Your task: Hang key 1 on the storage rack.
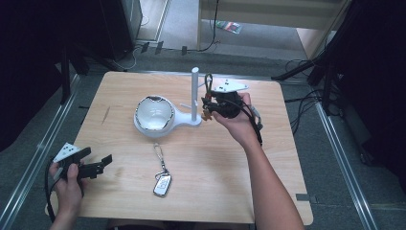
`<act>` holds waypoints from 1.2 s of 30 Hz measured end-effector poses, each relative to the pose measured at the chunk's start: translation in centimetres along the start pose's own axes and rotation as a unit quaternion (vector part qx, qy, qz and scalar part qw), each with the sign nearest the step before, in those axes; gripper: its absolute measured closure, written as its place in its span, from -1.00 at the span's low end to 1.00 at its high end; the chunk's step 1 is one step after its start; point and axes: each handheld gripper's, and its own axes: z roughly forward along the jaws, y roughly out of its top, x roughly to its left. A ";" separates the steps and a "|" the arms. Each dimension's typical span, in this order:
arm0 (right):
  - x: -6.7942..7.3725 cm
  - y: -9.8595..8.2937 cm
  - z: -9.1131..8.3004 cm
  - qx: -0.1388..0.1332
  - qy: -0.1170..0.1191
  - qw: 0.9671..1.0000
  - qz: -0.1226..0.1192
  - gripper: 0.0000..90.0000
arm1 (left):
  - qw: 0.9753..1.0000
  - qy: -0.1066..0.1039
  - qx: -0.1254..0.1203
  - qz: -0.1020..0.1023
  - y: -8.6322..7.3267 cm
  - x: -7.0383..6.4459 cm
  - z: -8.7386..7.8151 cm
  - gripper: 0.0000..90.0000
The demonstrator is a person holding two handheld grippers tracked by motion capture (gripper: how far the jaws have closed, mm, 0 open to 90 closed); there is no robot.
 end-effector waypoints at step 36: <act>2.6 -1.6 -3.2 0.053 -0.031 0.998 0.022 0.08 | 1.000 0.000 0.001 0.000 0.0 0.0 0.0 -0.98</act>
